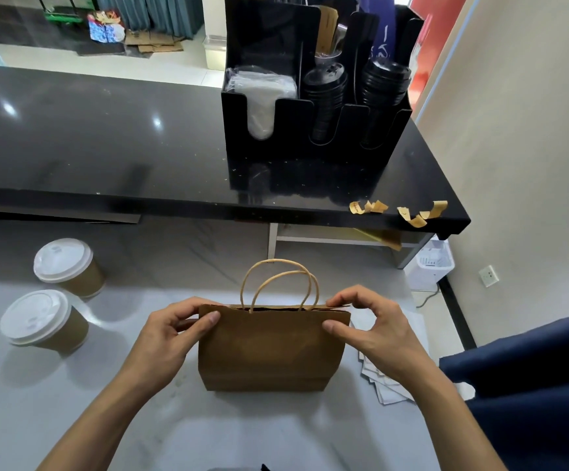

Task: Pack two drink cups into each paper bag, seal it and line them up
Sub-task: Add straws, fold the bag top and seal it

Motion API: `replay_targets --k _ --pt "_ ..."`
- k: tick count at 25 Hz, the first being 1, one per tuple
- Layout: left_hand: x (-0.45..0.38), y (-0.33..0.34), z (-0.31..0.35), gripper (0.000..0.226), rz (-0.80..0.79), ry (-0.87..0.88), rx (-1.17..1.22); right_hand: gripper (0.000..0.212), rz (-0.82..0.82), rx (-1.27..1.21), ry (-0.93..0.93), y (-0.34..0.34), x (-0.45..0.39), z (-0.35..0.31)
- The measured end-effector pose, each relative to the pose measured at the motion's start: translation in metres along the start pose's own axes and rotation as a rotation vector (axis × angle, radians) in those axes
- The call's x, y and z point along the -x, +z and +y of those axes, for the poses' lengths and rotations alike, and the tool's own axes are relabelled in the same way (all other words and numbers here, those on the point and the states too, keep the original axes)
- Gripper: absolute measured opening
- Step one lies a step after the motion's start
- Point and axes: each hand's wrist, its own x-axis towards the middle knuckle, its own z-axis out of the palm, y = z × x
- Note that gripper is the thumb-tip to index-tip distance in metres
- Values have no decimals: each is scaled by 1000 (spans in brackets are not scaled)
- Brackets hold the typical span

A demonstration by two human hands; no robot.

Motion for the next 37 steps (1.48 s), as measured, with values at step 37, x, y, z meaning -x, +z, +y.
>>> replay_targets --k 37 --pt "3 -4 -5 22 -18 21 -199 4 207 1037 -270 -83 -150 -49"
